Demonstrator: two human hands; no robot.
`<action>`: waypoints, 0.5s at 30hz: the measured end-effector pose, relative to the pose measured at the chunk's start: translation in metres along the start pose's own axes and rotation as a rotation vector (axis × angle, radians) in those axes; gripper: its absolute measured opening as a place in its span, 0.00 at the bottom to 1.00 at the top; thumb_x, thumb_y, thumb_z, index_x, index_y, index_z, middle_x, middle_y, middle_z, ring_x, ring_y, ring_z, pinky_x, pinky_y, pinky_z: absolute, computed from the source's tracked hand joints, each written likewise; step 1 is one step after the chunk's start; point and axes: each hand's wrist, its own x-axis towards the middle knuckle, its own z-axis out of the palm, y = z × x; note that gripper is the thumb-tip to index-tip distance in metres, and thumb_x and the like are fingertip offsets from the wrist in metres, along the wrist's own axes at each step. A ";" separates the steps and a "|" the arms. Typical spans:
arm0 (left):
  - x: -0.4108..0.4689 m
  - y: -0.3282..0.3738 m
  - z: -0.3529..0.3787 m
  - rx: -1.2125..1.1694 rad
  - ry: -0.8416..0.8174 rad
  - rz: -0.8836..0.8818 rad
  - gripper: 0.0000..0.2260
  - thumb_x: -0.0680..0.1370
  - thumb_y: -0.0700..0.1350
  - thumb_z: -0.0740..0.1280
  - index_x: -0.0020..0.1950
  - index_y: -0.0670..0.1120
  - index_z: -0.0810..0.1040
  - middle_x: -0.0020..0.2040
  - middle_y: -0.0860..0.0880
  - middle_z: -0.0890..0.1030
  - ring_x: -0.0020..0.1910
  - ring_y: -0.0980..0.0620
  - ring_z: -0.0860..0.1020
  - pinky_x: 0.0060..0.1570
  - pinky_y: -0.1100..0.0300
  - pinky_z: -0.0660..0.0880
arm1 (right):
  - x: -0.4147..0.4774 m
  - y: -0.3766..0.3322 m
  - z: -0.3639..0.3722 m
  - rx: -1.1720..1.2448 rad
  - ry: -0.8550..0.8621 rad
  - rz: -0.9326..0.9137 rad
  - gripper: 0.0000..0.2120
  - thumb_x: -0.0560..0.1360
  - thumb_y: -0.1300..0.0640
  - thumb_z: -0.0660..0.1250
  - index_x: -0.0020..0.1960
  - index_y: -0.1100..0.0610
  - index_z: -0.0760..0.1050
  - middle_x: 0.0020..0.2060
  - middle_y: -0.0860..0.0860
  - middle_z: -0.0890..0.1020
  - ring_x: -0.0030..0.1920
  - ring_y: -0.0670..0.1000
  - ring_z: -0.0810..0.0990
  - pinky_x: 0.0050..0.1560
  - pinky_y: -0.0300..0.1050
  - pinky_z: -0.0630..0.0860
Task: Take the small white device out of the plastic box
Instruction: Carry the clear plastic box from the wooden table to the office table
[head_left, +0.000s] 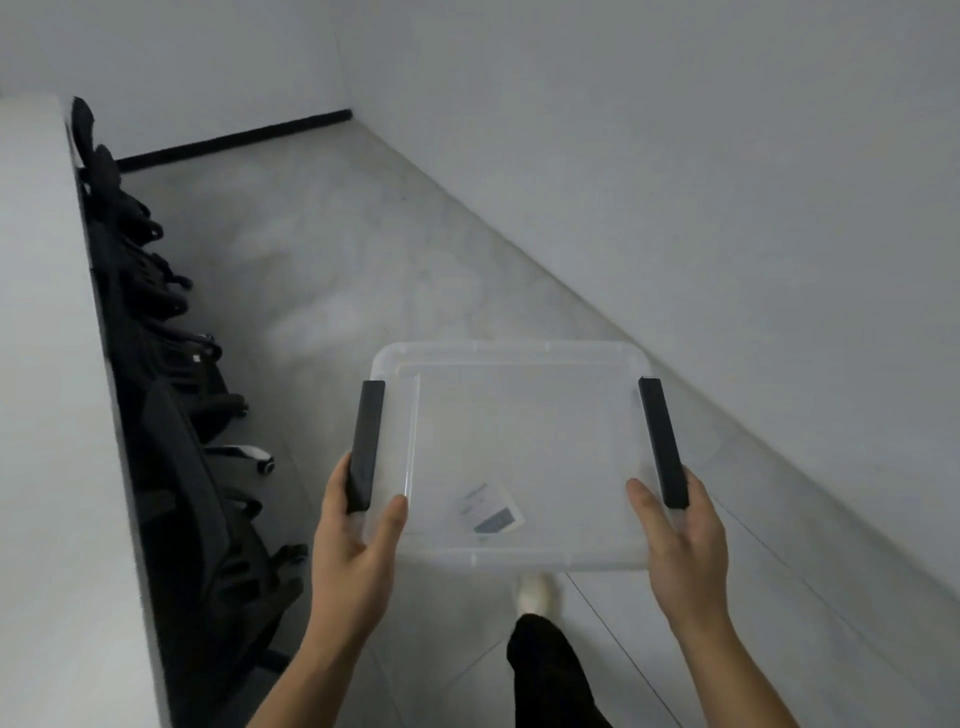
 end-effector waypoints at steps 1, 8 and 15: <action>0.041 -0.005 0.012 0.013 0.007 0.004 0.24 0.77 0.40 0.70 0.72 0.49 0.70 0.62 0.57 0.78 0.57 0.70 0.75 0.51 0.78 0.69 | 0.038 0.002 0.022 0.010 -0.004 0.000 0.16 0.77 0.50 0.69 0.63 0.45 0.73 0.55 0.39 0.79 0.54 0.30 0.75 0.51 0.32 0.68; 0.255 0.011 0.044 0.028 0.184 -0.074 0.33 0.70 0.57 0.69 0.75 0.53 0.67 0.67 0.54 0.77 0.66 0.56 0.75 0.67 0.49 0.70 | 0.249 -0.044 0.163 0.068 -0.144 0.001 0.15 0.76 0.51 0.69 0.62 0.45 0.73 0.53 0.38 0.79 0.54 0.31 0.75 0.50 0.31 0.68; 0.443 -0.006 0.006 -0.015 0.432 -0.182 0.33 0.74 0.52 0.71 0.77 0.53 0.63 0.73 0.53 0.72 0.71 0.53 0.71 0.70 0.45 0.67 | 0.415 -0.135 0.358 0.013 -0.428 -0.093 0.16 0.77 0.51 0.69 0.64 0.46 0.73 0.55 0.37 0.79 0.53 0.28 0.74 0.49 0.28 0.69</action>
